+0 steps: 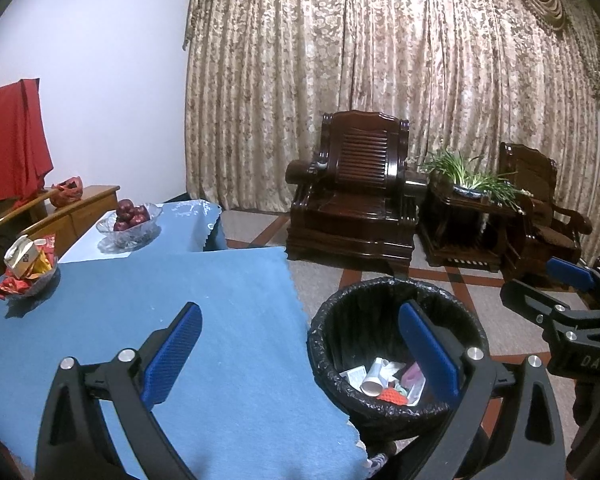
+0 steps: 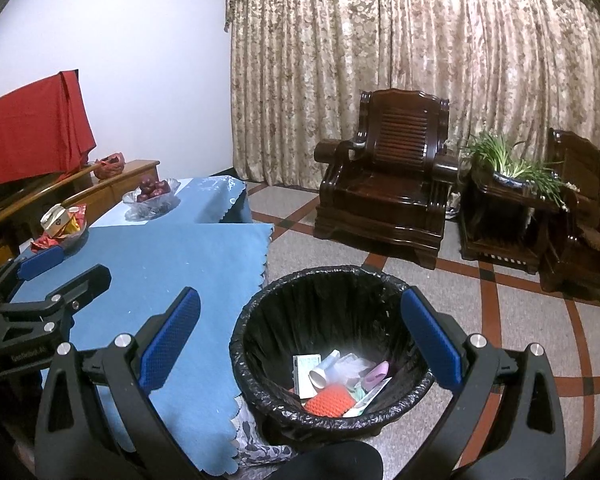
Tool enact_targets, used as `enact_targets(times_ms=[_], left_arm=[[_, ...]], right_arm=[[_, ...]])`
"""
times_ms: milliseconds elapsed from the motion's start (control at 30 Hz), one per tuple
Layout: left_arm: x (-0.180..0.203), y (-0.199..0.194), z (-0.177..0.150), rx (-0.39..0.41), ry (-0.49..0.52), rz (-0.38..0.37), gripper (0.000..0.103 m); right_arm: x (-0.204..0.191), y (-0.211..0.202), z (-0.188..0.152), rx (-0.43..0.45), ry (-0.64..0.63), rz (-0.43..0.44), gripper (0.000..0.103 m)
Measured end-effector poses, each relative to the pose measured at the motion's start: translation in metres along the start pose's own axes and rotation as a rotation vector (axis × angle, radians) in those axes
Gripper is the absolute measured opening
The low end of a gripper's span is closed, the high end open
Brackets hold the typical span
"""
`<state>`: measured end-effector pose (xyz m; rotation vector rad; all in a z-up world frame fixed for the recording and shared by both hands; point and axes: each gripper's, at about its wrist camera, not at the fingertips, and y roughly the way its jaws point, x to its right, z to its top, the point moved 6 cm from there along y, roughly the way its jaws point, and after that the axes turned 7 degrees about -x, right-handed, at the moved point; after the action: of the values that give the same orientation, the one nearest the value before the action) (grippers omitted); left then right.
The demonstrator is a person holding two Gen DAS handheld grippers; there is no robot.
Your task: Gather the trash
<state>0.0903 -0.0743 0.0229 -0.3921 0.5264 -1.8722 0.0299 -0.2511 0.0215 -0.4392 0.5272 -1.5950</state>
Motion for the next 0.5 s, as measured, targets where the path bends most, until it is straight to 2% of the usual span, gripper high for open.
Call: enact_targets(times_ms=[500], left_arm=[[-0.0027,-0.0017,0.0028,-0.001,0.001,0.000,0.097]], right_arm=[[-0.0004,0.0005,-0.0012,0.001,0.001,0.000,0.098]])
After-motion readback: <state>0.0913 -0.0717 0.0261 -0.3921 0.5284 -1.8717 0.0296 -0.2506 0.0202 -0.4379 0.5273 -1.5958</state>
